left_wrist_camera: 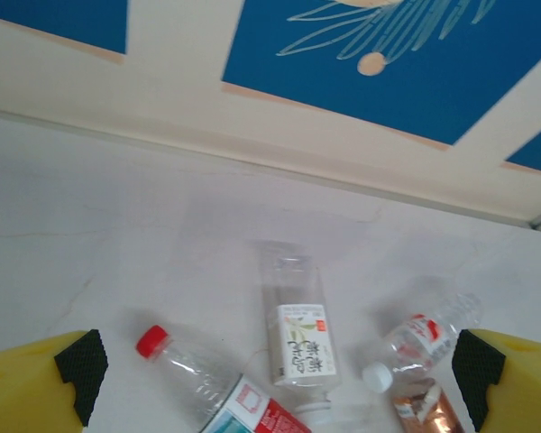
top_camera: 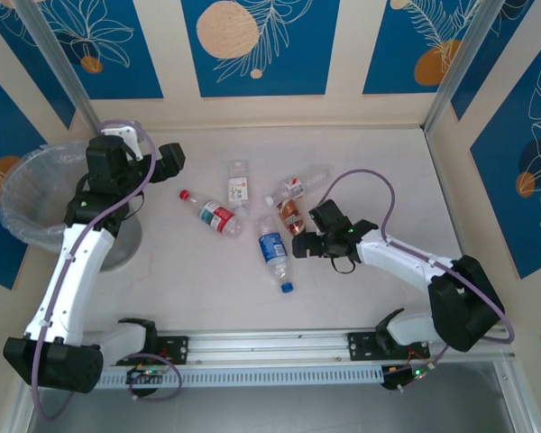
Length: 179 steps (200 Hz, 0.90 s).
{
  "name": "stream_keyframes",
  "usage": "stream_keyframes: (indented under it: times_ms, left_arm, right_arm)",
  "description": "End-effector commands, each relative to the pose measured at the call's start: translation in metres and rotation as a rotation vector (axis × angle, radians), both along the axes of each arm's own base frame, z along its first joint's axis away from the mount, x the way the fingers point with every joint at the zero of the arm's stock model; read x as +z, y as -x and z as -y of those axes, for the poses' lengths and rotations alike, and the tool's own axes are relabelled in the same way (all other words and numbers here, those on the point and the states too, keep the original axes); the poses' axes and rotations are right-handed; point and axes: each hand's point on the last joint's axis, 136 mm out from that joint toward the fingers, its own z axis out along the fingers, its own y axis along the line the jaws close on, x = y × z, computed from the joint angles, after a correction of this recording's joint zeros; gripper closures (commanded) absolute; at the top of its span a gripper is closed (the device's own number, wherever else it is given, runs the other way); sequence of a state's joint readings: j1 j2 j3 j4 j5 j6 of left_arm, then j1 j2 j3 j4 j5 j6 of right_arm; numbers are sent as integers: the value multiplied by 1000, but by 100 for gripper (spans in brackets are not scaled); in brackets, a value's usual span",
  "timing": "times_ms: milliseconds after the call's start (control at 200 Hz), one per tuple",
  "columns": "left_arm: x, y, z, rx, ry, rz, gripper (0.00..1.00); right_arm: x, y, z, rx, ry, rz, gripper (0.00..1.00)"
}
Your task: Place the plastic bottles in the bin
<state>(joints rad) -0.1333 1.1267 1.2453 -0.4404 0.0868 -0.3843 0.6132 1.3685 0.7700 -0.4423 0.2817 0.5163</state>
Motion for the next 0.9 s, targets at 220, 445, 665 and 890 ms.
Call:
stream_keyframes:
  times_ms: [220, 445, 665, 890]
  left_arm:
    - [14, 13, 27, -159, 48, 72, 0]
    - [11, 14, 24, -150, 26, 71, 1]
    - [7, 12, 28, -167, 28, 58, 1]
    - [4, 9, 28, -169, 24, 49, 1]
  right_arm:
    - [-20, -10, -7, 68, 111, -88, 16]
    - [-31, -17, -12, 66, 152, -109, 20]
    - [-37, -25, -14, 88, 244, -88, 28]
    - [-44, -27, -19, 100, 253, -104, 35]
